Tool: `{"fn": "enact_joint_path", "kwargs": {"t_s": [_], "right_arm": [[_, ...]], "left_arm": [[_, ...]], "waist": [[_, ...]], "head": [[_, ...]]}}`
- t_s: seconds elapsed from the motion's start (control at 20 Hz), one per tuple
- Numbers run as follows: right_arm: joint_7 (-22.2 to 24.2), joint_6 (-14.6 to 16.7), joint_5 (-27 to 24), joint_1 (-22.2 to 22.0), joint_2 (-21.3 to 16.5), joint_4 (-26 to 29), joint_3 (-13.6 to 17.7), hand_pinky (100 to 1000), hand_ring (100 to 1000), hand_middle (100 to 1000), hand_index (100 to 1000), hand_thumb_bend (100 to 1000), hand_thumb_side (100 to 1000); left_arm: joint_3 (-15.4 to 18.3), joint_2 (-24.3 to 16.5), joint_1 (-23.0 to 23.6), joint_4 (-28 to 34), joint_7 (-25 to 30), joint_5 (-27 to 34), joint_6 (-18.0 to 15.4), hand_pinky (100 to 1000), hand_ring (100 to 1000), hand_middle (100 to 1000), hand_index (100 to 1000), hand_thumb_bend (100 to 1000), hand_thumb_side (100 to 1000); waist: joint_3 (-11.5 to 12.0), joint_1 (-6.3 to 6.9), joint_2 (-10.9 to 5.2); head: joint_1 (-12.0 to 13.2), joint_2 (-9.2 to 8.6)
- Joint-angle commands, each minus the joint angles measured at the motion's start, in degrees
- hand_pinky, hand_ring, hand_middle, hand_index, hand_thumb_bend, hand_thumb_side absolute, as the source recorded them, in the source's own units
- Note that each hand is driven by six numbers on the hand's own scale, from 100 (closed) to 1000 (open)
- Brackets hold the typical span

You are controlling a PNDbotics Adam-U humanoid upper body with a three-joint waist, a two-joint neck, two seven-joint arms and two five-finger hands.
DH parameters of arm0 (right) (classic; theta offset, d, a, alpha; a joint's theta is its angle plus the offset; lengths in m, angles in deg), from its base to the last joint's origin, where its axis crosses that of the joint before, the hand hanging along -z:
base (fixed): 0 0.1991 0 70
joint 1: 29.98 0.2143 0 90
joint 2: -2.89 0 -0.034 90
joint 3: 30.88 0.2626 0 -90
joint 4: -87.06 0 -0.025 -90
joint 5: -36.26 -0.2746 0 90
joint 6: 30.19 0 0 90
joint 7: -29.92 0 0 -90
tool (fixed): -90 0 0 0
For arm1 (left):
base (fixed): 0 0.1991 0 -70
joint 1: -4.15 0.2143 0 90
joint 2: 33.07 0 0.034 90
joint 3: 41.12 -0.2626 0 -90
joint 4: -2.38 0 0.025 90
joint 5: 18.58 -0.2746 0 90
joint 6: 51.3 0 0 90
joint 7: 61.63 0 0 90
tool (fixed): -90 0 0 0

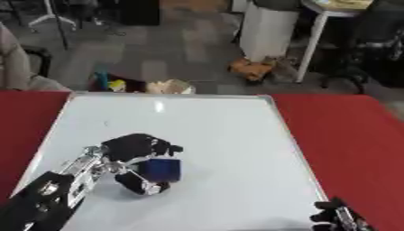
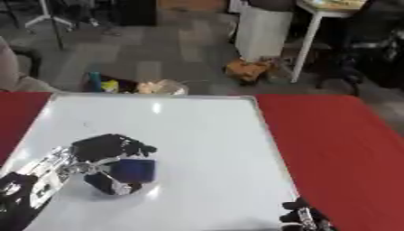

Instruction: Wipe the whiteboard clean with a brush.

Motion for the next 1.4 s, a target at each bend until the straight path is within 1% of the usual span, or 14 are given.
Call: {"fn": "enact_joint_path", "kwargs": {"t_s": [0.05, 0.35, 0.75, 1.4], "right_arm": [[0.15, 0.11, 0.08, 0.34, -0.34, 1.06, 0.18, 598, 635, 478, 678, 100, 889], [0.15, 0.12, 0.09, 0.33, -0.31, 1.02, 0.19, 598, 635, 478, 678, 100, 890], [0.13, 0.15, 0.11, 0.28, -0.29, 0.97, 0.23, 598, 635, 478, 678, 100, 889], [0.15, 0.12, 0.09, 0.21, -0.38, 1.04, 0.27, 598, 635, 478, 678, 100, 889]], "left_arm": [[0.84, -0.66, -0.76, 0.45, 0.07, -0.7, 0.4, 732, 726, 735, 1000, 325, 615], [0.69, -0.57, -0.45, -0.03, 0.49, -1.49, -0.09, 730, 713, 723, 1000, 316, 619], [0.56, -0.75, 0.19, -0.1, 0.39, -0.76, -0.89, 719, 694, 705, 978, 232, 593], [0.54, -1.28, 0.57, 0.78, 0.74, 1.13, -0.58, 712, 685, 694, 956, 161, 560]], "waist": [[-0.05, 0.16, -0.58], [-0.05, 0.17, -0.56], [0.05, 0.16, -0.54], [0.43, 0.08, -0.66]], "head": [[-0.12, -0.52], [-0.17, -0.49], [-0.26, -0.4], [-0.5, -0.43]]}}
